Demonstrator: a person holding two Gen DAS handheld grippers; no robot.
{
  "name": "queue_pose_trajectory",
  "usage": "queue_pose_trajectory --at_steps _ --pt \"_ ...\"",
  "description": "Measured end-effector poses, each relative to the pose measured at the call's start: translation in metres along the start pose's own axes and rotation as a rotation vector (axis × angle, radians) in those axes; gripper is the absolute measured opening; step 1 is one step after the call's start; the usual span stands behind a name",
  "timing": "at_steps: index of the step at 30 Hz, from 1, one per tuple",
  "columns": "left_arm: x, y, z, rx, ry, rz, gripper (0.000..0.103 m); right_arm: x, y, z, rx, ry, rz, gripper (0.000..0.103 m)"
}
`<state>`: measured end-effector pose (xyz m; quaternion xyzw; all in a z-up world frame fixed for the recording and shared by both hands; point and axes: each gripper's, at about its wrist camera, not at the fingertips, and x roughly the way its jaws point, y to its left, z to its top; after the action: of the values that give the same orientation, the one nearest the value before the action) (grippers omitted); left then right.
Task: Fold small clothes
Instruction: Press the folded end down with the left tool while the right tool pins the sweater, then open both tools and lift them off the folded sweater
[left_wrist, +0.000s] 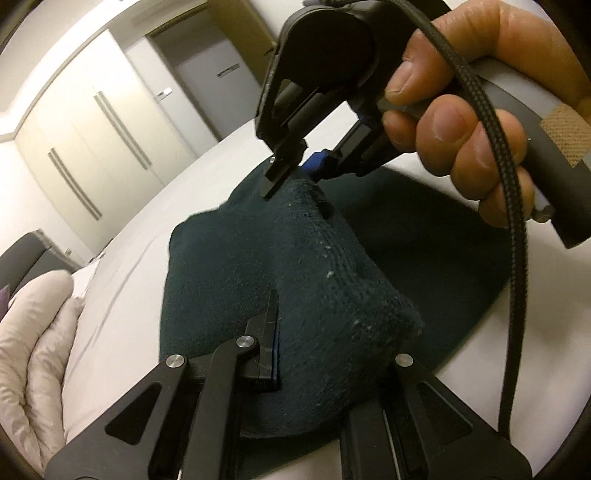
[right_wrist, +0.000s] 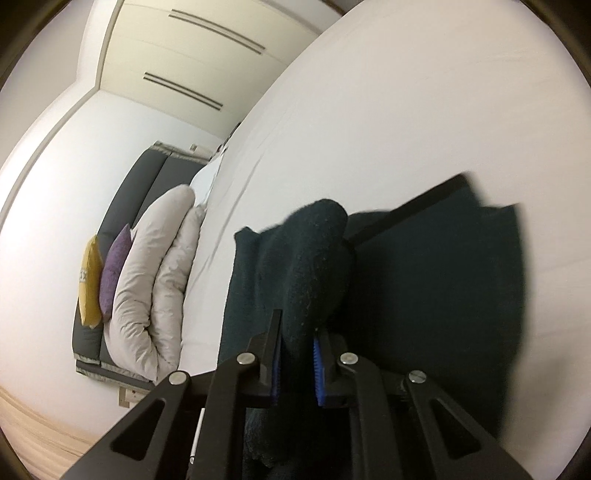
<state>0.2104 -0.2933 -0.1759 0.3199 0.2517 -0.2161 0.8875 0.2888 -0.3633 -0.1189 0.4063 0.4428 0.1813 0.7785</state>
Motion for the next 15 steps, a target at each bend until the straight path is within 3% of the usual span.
queue_pose_trajectory --at_steps 11,15 --pt "0.038 -0.015 0.018 0.006 0.01 -0.077 0.007 -0.046 -0.053 0.017 0.021 -0.024 -0.054 0.014" --pt "0.049 0.001 0.011 -0.009 0.018 -0.096 0.01 -0.052 -0.068 0.017 0.042 -0.034 -0.071 0.014"
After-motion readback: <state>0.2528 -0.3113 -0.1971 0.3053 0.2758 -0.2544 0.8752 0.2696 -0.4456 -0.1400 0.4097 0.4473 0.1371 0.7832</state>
